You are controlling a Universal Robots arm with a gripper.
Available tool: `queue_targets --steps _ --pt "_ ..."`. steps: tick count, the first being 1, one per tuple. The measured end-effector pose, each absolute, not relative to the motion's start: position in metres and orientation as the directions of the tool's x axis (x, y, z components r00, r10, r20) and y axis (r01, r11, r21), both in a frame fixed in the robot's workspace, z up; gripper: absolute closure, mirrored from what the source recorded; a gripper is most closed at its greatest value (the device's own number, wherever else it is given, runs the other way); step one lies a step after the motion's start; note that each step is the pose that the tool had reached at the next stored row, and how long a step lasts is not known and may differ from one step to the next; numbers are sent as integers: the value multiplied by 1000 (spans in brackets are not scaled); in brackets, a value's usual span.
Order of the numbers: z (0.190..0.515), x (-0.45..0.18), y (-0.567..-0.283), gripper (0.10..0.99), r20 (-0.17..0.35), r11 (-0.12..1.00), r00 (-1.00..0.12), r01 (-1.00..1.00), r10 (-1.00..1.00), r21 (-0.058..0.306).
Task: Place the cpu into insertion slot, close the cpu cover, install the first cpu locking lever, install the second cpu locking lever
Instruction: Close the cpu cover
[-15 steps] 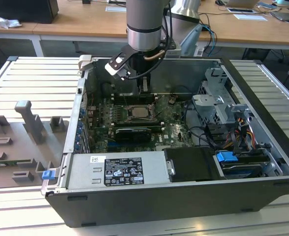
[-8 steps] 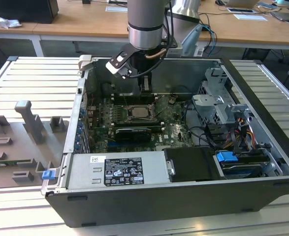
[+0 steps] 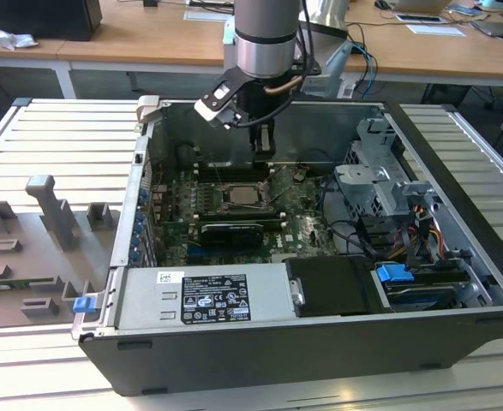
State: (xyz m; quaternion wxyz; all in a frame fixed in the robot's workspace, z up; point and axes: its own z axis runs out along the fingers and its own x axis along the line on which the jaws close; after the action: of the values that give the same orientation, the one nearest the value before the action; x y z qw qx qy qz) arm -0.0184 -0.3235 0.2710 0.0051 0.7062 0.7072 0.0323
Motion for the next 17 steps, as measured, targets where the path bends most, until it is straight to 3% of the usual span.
queue_targets --steps 17 --pt "271 10 -323 980 38 4 -6 999 999 50"
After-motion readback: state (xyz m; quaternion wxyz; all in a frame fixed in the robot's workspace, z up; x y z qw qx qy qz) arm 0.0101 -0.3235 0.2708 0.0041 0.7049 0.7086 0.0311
